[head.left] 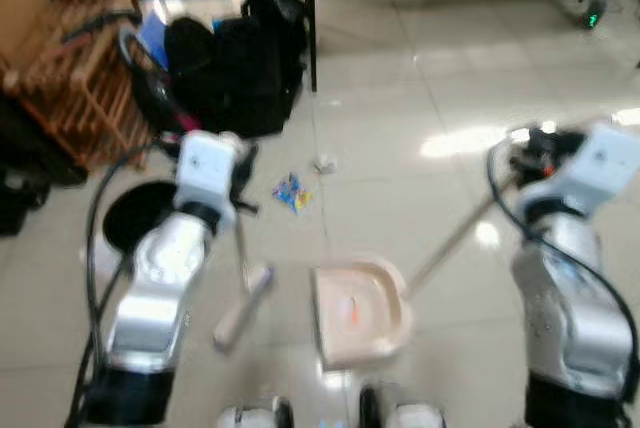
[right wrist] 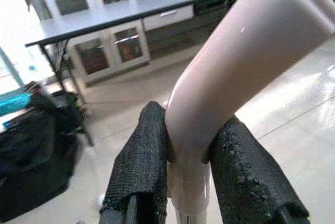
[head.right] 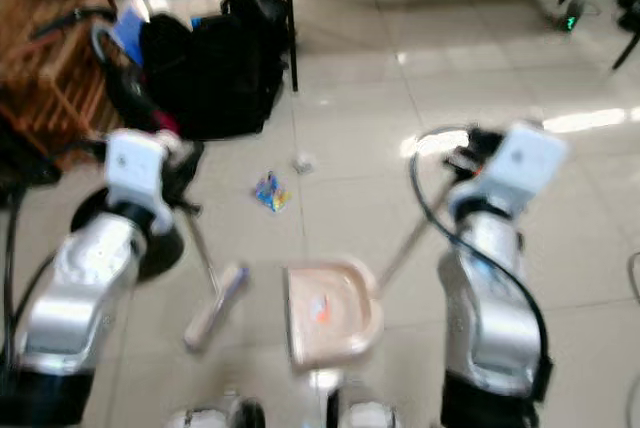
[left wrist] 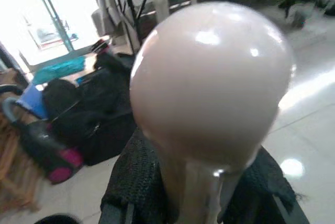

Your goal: Sweep floor

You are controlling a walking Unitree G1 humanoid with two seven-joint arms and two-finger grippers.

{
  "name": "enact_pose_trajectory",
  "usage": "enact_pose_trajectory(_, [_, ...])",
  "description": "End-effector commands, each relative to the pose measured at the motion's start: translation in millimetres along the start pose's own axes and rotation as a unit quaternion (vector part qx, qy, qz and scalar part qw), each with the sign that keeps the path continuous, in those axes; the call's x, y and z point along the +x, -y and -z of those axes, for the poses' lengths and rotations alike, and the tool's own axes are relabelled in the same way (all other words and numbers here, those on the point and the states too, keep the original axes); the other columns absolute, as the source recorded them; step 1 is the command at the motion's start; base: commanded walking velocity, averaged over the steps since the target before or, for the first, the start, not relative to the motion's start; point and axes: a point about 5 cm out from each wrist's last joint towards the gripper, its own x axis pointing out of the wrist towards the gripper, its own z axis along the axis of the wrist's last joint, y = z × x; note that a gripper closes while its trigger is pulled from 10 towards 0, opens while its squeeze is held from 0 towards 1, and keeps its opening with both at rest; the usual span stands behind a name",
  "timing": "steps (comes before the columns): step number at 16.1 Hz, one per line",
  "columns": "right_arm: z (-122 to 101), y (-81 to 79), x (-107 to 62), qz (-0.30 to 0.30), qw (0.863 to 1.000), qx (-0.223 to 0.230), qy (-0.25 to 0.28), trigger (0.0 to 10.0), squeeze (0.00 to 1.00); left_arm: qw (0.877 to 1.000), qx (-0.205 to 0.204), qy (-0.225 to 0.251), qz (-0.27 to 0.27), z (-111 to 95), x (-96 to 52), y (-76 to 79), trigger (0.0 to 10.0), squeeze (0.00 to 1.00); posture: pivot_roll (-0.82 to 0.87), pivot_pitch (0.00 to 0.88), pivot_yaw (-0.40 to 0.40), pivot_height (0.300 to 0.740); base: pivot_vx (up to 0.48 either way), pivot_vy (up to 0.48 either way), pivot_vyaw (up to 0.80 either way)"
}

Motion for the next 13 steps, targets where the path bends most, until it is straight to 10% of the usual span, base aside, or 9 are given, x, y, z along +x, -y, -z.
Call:
enact_pose_trajectory(1, [-10.2, -5.3, -1.3, -0.005, 1.0, 0.008, 0.028, 10.0, 0.0, 1.0, 0.013, 0.024, -0.008, -9.4, -0.7, -6.5, 10.0, 0.0, -0.03, 0.167, 0.009, 0.74, 0.401, 0.0, 0.0])
enact_pose_trajectory(13, [-14.3, -8.2, -0.8, -0.003, 0.998, 0.016, 0.053, 10.0, 0.0, 0.999, 0.028, 0.046, -0.005, -18.2, 7.5, -9.7, 10.0, 0.0, -0.03, 0.146, 0.022, 0.74, 0.405, 0.0, 0.0])
